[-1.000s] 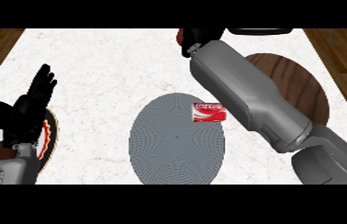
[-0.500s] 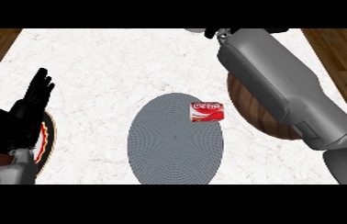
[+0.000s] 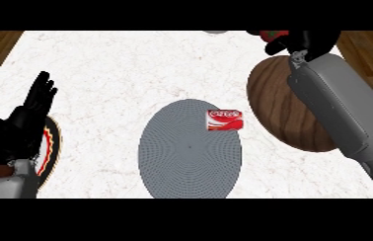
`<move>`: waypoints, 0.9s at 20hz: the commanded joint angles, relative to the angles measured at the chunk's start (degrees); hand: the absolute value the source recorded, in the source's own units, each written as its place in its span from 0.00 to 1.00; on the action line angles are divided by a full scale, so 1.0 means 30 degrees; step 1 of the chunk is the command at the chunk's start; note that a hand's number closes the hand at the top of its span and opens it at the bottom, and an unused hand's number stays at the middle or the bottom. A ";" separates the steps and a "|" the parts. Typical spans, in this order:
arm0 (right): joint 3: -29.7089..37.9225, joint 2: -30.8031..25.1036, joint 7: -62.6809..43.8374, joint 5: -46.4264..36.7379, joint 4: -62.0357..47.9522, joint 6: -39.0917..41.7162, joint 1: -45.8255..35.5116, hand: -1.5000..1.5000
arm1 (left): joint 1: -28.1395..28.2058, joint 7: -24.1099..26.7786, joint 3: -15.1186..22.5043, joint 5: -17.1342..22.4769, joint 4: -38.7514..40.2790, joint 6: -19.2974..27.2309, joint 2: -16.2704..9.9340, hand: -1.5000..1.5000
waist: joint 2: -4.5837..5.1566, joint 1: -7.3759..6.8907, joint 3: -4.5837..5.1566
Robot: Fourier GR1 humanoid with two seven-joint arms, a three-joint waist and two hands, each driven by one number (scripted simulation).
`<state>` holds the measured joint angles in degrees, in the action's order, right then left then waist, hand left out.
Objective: Pick the tomato from the placemat and place it in the bowl
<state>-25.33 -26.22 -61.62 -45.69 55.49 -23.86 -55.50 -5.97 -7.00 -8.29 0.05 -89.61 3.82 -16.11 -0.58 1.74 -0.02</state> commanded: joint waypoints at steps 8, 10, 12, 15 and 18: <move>0.3878 -0.1201 0.3551 0.0194 -0.0095 -0.2781 0.4838 1.00 | -0.0244 0.0494 0.0765 -0.1023 0.0080 0.0342 0.0935 0.50 | 0.0210 -0.0646 0.0004; 0.3757 -0.1770 0.1388 0.2119 -0.1648 0.1711 0.4948 1.00 | -0.1309 -0.0347 -0.0134 -0.0211 0.0456 -0.0279 -0.0198 0.50 | 0.0254 -0.0478 0.0005; 0.5007 -0.0956 0.1723 0.3210 -0.1993 0.0380 0.5409 1.00 | -0.1511 -0.0840 -0.0150 0.0028 0.0301 -0.0223 0.0033 0.50 | 0.0254 -0.0617 -0.0010; 0.6036 -0.1582 0.4020 0.4545 -0.1229 0.1320 0.6234 0.00 | -0.1842 0.0414 0.0253 -0.0917 0.1890 0.0120 0.0467 0.50 | 0.0230 -0.0499 0.0007; 0.6568 -0.1532 0.6333 0.5336 -0.0005 0.1235 0.7555 0.00 | -0.1932 -0.0431 -0.0141 -0.0354 0.1151 -0.0162 0.0303 0.50 | 0.0189 -0.0515 0.0005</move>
<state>-8.57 -30.87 -48.05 -33.27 53.16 -21.49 -35.45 -9.69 -7.48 -7.76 -1.45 -87.56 3.49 -15.00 0.03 0.19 -0.04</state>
